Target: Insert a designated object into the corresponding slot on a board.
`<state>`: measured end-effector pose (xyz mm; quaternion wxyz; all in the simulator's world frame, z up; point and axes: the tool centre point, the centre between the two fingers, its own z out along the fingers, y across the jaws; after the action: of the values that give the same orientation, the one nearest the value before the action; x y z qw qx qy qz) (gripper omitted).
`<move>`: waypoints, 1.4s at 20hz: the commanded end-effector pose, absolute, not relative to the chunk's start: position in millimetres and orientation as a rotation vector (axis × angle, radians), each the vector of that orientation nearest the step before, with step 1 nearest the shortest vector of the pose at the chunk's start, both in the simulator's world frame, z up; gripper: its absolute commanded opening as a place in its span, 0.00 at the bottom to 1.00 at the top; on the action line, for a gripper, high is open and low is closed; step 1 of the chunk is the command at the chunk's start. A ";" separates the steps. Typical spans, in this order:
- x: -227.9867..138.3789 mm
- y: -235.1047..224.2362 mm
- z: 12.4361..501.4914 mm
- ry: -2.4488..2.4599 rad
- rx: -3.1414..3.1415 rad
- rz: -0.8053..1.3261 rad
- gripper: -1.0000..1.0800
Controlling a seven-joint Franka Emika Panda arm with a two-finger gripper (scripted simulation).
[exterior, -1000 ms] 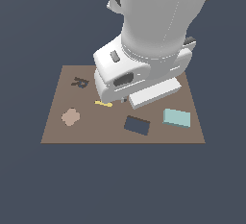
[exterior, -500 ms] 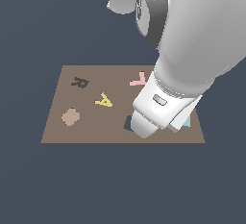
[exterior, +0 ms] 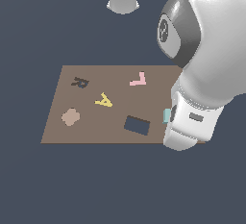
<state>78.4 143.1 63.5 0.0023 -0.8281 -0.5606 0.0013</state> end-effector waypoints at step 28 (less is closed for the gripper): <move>75.2 167.2 30.0 -1.980 -2.439 0.000 0.00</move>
<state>75.4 167.1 30.4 -0.0001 -0.7765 -0.6301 0.0000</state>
